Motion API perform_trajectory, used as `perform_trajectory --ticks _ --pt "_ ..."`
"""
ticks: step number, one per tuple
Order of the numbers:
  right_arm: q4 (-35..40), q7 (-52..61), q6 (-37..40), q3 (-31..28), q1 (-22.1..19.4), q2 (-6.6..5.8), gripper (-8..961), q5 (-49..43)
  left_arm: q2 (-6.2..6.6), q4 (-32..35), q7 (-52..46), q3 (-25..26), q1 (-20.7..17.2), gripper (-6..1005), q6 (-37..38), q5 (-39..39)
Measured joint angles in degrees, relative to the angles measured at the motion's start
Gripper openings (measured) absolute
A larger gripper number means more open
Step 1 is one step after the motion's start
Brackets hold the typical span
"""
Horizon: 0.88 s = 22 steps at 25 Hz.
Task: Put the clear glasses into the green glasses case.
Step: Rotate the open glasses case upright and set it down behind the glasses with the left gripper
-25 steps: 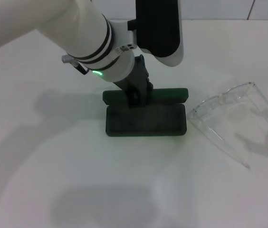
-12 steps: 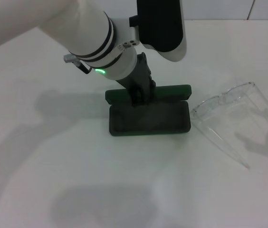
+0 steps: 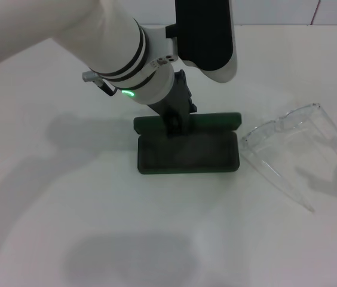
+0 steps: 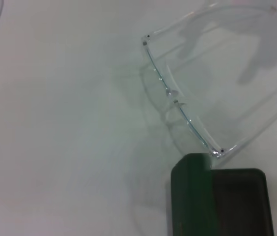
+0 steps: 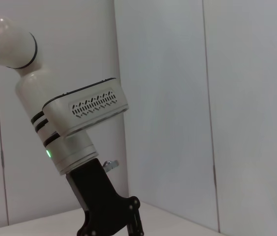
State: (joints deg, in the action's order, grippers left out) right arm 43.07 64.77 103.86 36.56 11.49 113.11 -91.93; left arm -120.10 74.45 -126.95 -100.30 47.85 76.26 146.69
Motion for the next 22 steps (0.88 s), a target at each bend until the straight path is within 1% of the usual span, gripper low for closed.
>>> perform_trajectory --ticks 15,22 --pt "0.0 -0.2 0.3 0.0 0.0 0.00 871 0.0 -0.05 0.6 0.1 -0.7 -0.4 294 -0.1 0.0" --pt "-0.2 -0.5 0.6 0.0 -0.1 0.09 867 0.0 -0.03 0.7 -0.6 -0.6 -0.8 293 -3.1 2.1"
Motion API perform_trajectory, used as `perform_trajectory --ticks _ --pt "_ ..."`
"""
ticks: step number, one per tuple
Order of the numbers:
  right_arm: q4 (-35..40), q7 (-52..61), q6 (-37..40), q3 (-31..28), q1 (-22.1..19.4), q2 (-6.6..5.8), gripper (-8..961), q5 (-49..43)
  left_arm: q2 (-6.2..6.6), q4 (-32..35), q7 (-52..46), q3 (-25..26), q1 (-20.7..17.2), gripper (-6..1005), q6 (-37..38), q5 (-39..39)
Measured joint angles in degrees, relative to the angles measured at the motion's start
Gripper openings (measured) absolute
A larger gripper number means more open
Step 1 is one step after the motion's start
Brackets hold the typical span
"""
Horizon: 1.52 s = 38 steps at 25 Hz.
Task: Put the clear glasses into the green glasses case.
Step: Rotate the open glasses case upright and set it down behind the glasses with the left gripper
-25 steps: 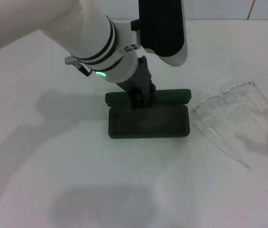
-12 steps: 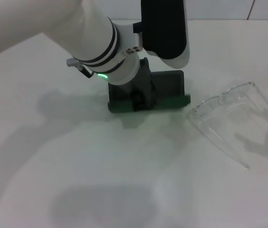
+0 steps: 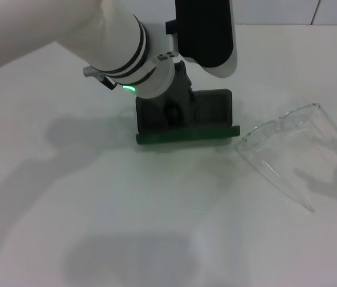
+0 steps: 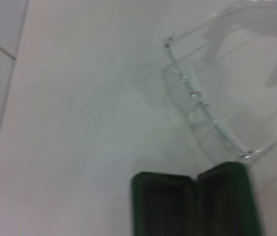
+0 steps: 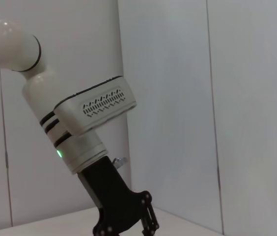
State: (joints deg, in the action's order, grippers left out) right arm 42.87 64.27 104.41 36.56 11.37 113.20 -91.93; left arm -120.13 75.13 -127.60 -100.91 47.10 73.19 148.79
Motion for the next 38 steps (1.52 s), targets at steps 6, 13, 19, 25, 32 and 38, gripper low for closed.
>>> perform_trajectory --ticks 6,13,19,25,32,38 --pt "-0.6 0.0 0.2 0.0 -0.1 -0.02 863 0.0 0.00 -0.8 -0.2 -1.1 -2.1 292 -3.2 0.3" --pt "-0.6 -0.1 0.7 0.0 -0.1 -0.06 859 0.0 -0.10 -1.1 -0.3 -4.0 -4.4 292 -6.2 0.3" --pt "-0.7 -0.1 0.8 0.0 -0.1 -0.09 855 0.0 -0.13 -0.9 -1.0 -6.0 -5.6 291 -7.0 0.1" --pt "-0.7 -0.1 1.5 0.0 -0.1 -0.03 852 0.0 -0.13 -0.8 -2.5 -7.0 -6.4 290 -7.2 -0.5" --pt "-0.8 -0.1 1.8 0.0 -0.5 0.00 847 0.0 -0.03 0.1 -3.8 -8.7 -6.7 290 -5.9 -2.6" --pt "-0.8 -0.1 2.2 0.0 -0.6 0.00 844 0.0 -0.10 2.5 -4.8 -9.1 -7.8 289 -2.5 -2.9"
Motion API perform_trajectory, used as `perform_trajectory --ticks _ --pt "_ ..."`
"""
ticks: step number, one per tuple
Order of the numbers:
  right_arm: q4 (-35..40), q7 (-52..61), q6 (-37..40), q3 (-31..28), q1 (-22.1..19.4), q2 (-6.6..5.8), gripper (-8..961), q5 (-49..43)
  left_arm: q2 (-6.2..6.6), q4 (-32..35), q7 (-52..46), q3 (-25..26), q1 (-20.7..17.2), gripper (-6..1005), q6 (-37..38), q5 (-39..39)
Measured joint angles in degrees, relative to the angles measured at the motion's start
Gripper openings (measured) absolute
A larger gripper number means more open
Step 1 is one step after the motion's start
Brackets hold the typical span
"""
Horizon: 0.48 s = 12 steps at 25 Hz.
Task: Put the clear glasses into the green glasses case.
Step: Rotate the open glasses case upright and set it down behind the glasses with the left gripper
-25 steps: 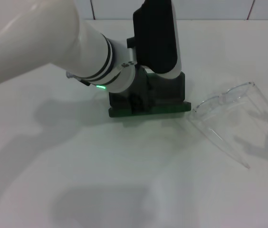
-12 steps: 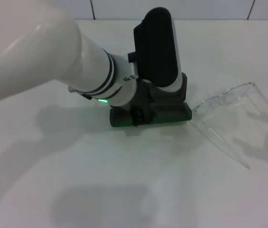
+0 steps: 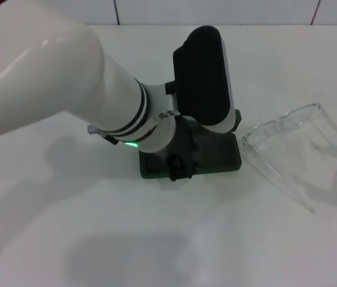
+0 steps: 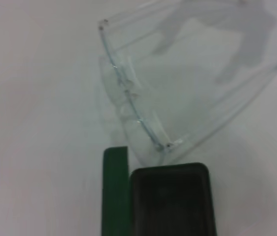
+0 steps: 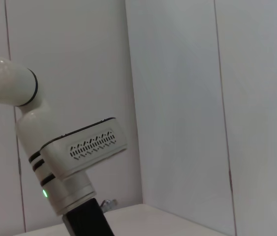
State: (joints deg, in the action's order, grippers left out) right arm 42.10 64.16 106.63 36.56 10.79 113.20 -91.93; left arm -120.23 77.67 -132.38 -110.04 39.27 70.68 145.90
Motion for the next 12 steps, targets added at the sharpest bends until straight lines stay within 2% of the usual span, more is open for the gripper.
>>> perform_trajectory --ticks 8,10,12 --pt "0.0 0.4 0.1 0.0 0.0 -0.03 839 0.0 0.20 5.2 -2.1 1.3 -0.5 288 6.2 -2.6" --pt "0.3 1.2 -0.2 0.0 0.1 -0.06 838 -0.3 0.20 7.4 -2.3 3.1 -0.5 288 8.7 -4.6" --pt "1.1 3.0 -1.0 0.0 0.6 -0.13 836 -1.6 0.22 9.4 -2.4 7.0 -0.4 288 11.5 -8.8"
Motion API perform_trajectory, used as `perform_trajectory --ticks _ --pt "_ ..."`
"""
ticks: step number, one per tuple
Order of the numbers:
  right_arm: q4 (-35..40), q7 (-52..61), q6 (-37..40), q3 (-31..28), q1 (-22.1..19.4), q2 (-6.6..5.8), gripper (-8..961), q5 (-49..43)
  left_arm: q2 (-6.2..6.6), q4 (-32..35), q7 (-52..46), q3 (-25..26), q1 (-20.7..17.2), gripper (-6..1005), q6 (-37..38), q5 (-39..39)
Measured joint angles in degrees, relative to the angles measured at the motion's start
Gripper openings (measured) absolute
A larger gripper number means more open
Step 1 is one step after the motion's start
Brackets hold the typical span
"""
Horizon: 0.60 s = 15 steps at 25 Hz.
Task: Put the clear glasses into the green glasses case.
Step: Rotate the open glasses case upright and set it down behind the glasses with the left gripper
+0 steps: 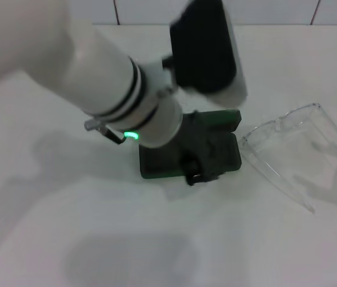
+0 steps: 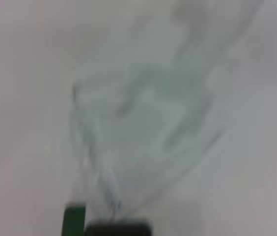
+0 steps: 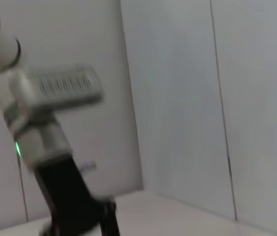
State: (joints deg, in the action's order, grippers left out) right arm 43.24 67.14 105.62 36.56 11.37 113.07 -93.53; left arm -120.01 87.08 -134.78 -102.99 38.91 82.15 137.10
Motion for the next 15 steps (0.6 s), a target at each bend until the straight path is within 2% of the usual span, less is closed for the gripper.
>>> perform_trajectory --ticks 5,7,10,12,15 --pt "6.8 6.6 -0.7 0.0 0.7 -0.11 833 -5.3 0.30 1.8 4.4 15.3 -0.2 287 7.0 -13.0" --pt "11.5 9.9 -0.5 0.1 1.4 -0.21 832 -7.7 0.31 1.7 8.0 22.5 -1.6 287 9.8 -18.6" --pt "18.0 14.3 1.5 0.5 3.6 -1.02 830 -11.2 0.45 0.1 14.6 32.7 -5.2 287 12.6 -28.4" --pt "22.0 18.2 3.5 0.6 6.4 -1.77 829 -14.1 0.55 -1.9 18.2 36.4 -7.4 287 13.7 -33.6" --pt "27.4 23.4 5.1 1.1 10.7 -2.35 774 -19.2 0.91 -7.1 23.5 40.6 -10.1 286 17.1 -39.5"
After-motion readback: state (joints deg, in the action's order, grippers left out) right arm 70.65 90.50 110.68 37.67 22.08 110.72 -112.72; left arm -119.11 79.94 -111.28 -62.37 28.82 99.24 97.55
